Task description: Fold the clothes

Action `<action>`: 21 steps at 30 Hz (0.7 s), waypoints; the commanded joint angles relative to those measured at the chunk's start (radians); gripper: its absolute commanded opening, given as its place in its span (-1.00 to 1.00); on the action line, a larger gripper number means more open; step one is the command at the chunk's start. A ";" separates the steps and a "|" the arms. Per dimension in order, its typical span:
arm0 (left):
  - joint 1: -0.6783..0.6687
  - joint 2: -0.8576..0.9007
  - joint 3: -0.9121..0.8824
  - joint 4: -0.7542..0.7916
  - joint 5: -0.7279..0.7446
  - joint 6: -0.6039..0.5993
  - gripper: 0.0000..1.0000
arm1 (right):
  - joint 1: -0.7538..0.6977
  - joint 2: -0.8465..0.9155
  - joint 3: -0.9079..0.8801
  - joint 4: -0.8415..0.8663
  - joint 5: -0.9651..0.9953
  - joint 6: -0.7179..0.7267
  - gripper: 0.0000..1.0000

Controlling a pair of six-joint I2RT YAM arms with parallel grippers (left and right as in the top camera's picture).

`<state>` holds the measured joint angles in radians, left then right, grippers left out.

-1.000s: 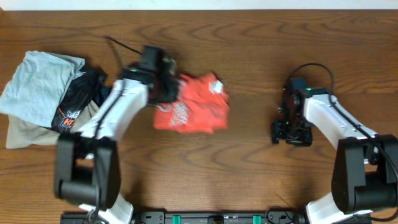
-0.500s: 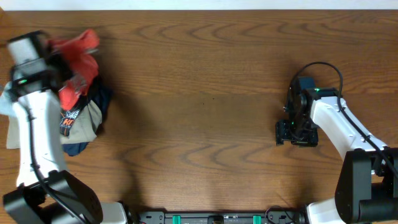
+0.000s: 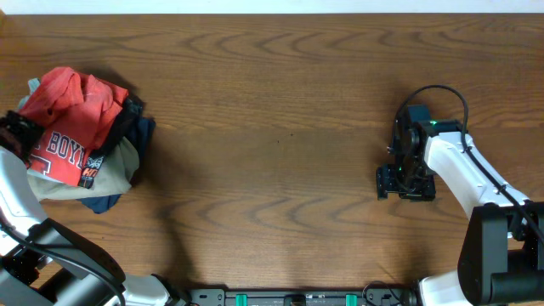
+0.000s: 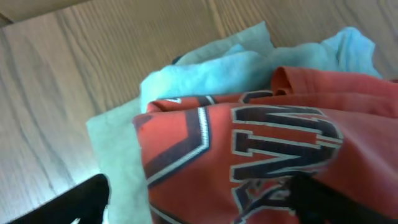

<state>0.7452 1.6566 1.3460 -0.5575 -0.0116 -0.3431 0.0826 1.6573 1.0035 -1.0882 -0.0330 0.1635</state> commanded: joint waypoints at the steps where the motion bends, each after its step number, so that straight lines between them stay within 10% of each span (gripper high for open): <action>1: -0.003 -0.008 0.014 0.014 0.076 -0.036 0.96 | -0.012 -0.017 0.018 -0.001 0.007 -0.016 0.44; 21: -0.235 -0.159 0.016 -0.018 0.203 0.080 0.96 | -0.012 -0.017 0.018 -0.005 0.007 -0.023 0.46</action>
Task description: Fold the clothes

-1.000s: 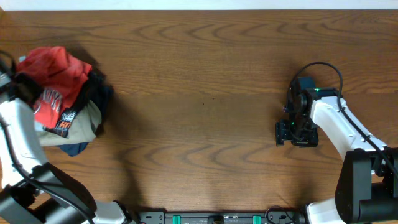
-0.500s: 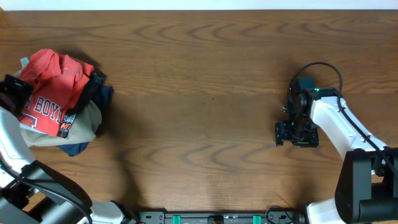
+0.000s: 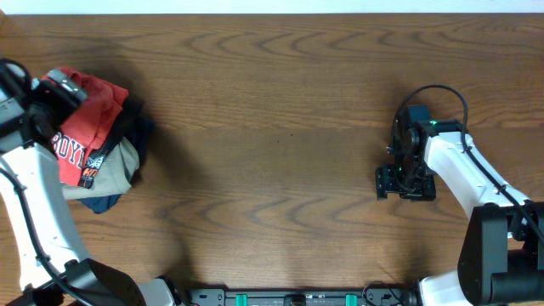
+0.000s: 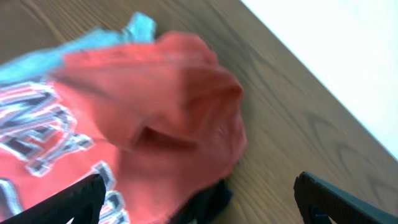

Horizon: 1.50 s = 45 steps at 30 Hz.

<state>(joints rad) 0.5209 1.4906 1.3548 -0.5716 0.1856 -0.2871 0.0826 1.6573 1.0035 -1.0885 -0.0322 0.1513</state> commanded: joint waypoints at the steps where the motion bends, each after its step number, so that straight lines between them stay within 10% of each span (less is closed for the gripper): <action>1: -0.017 0.007 0.004 -0.004 0.006 0.024 0.96 | -0.012 -0.017 0.018 -0.005 0.006 -0.010 0.46; 5: -0.023 0.008 -0.005 -0.015 0.006 0.024 0.87 | -0.012 -0.017 0.018 -0.003 0.006 -0.010 0.46; 12: -0.023 0.039 -0.011 -0.026 0.006 0.024 -0.36 | -0.012 -0.017 0.018 -0.006 0.006 -0.010 0.45; 17: -0.023 0.093 -0.011 -0.016 0.006 0.024 -0.78 | -0.012 -0.017 0.018 -0.002 0.006 -0.010 0.45; 45: -0.020 0.299 -0.010 0.270 -0.076 0.024 -0.83 | -0.012 -0.017 0.017 -0.027 0.006 -0.010 0.45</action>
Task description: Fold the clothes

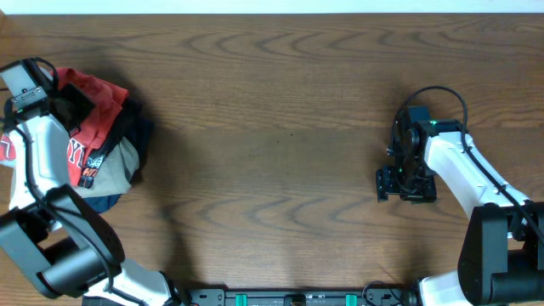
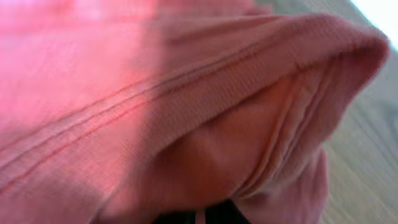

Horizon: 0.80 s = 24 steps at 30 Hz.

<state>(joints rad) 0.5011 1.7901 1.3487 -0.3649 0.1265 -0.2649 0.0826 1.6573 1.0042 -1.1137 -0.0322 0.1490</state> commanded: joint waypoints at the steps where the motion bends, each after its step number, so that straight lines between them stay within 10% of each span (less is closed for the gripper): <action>1: 0.002 -0.001 -0.004 0.103 -0.016 0.002 -0.83 | -0.012 -0.017 0.016 -0.002 0.006 -0.007 0.46; 11: 0.069 0.000 0.006 0.247 -0.211 0.002 -0.80 | -0.012 -0.017 0.016 -0.001 0.006 0.008 0.47; 24: 0.125 -0.039 0.059 0.270 0.041 0.002 0.34 | -0.012 -0.017 0.016 -0.013 0.006 0.015 0.47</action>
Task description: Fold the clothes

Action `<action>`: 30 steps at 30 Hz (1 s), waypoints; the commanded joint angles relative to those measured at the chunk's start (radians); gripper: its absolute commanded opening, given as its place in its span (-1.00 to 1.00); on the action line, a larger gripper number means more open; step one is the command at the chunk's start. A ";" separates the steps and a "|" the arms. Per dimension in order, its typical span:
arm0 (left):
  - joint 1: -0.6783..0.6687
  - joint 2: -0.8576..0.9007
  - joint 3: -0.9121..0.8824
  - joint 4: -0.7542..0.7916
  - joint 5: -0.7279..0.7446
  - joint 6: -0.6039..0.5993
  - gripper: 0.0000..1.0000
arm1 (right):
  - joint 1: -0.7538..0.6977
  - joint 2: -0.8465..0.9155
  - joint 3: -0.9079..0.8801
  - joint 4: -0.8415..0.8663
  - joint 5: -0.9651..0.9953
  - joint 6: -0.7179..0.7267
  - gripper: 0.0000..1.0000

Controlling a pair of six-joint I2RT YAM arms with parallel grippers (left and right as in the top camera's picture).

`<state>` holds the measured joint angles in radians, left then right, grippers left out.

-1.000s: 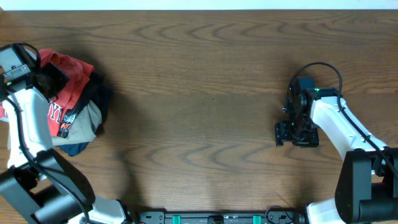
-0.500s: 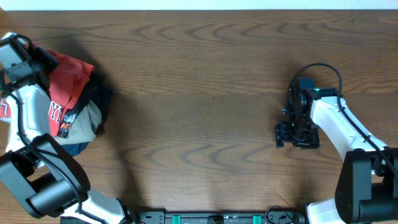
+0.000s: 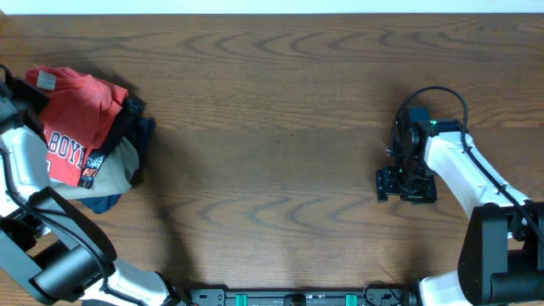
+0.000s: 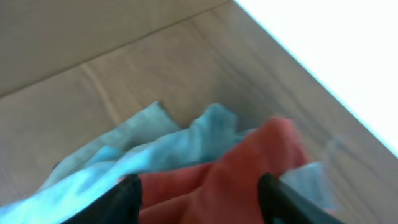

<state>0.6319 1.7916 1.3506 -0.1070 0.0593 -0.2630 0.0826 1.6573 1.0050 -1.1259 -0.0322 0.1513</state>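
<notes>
A heap of clothes lies at the table's left end. On top is a red shirt (image 3: 81, 106) with "BOY" lettering and a label at its upper left corner. Under it lie a pale grey-green garment (image 3: 115, 166) and a dark navy one (image 3: 140, 132). My left gripper (image 3: 7, 89) is at the heap's upper left edge. In the left wrist view the gripper (image 4: 198, 199) has red shirt (image 4: 249, 168) filling the gap between its fingers, with pale blue cloth (image 4: 124, 162) behind. My right gripper (image 3: 406, 183) rests on the table far right, holding nothing.
The brown wooden table (image 3: 280, 127) runs between the heap and the right arm. Its far edge (image 4: 298, 56) passes close behind the heap, with white floor beyond. The arm bases stand at the front edge.
My left gripper has moved from on top of the red shirt to the heap's upper left edge. Its fingers stand closer together with red cloth between them. The shirt's labelled corner now shows at the upper left.
My left gripper was first open low at the heap's left side, facing the shirt's lettering. Then it stood open above the heap's top. Then it was pressed into the red shirt's hem. Now it holds red cloth at the heap's upper left. The right arm stayed still.
</notes>
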 commanded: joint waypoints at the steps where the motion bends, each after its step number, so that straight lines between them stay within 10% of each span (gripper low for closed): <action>1: -0.009 -0.050 0.069 0.013 0.134 0.000 0.43 | -0.012 -0.017 0.016 0.000 0.006 0.013 0.47; 4: -0.024 -0.083 0.087 0.011 0.193 0.000 0.73 | -0.012 -0.017 0.016 0.010 0.004 0.013 0.49; 8: -0.089 -0.128 0.087 -0.058 0.195 0.001 0.97 | -0.012 -0.017 0.016 0.019 -0.051 0.012 0.98; 30: -0.573 -0.133 0.086 -1.035 0.154 0.151 0.96 | -0.024 -0.018 0.198 -0.057 -0.129 -0.079 0.99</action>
<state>0.0635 1.6569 1.4273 -1.0794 0.2264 -0.1287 0.0822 1.6573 1.1248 -1.1553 -0.1535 0.1181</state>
